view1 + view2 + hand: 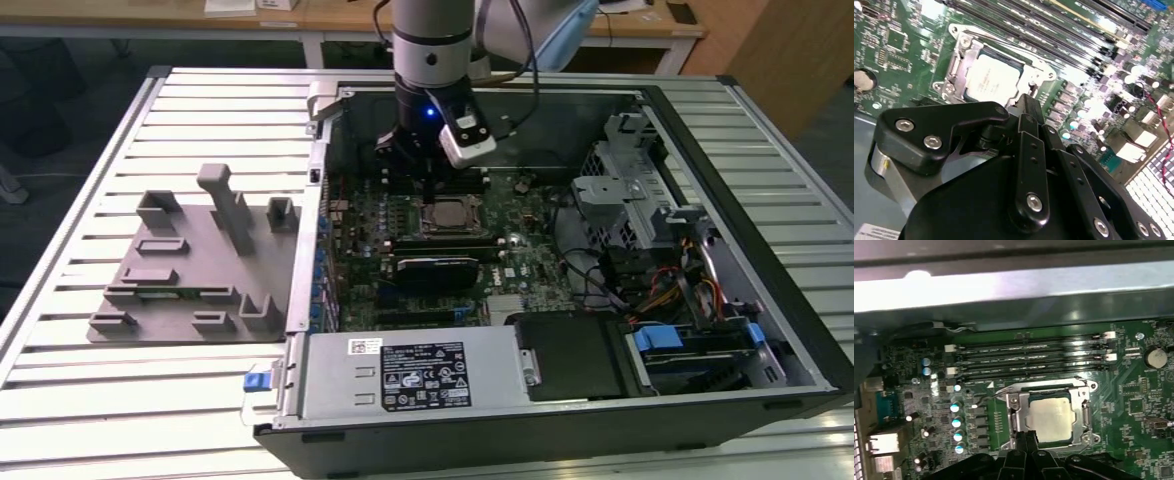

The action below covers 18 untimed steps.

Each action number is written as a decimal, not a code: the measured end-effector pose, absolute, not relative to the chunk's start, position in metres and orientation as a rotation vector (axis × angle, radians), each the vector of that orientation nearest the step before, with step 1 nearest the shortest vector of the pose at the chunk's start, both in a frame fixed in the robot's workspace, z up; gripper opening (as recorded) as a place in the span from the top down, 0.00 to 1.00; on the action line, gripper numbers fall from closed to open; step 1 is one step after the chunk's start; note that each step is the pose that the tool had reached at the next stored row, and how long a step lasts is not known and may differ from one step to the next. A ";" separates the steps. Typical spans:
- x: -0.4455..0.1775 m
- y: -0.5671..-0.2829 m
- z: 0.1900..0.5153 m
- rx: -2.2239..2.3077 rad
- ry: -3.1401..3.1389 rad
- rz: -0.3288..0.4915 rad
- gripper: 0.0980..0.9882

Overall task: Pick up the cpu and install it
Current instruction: 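Install the first cpu locking lever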

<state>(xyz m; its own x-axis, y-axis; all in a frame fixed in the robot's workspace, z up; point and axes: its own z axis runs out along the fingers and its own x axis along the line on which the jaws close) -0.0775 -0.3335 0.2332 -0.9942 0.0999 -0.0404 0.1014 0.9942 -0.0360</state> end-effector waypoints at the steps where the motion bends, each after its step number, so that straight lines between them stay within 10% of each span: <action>1: -0.080 -0.333 0.233 0.156 3.098 -0.058 0.99; 18: -0.108 -0.333 0.233 0.159 3.102 0.074 0.99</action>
<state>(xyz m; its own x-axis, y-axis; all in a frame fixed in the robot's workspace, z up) -0.1085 -0.3335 0.2331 -0.9942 0.1029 -0.0318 0.1013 0.9936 0.0490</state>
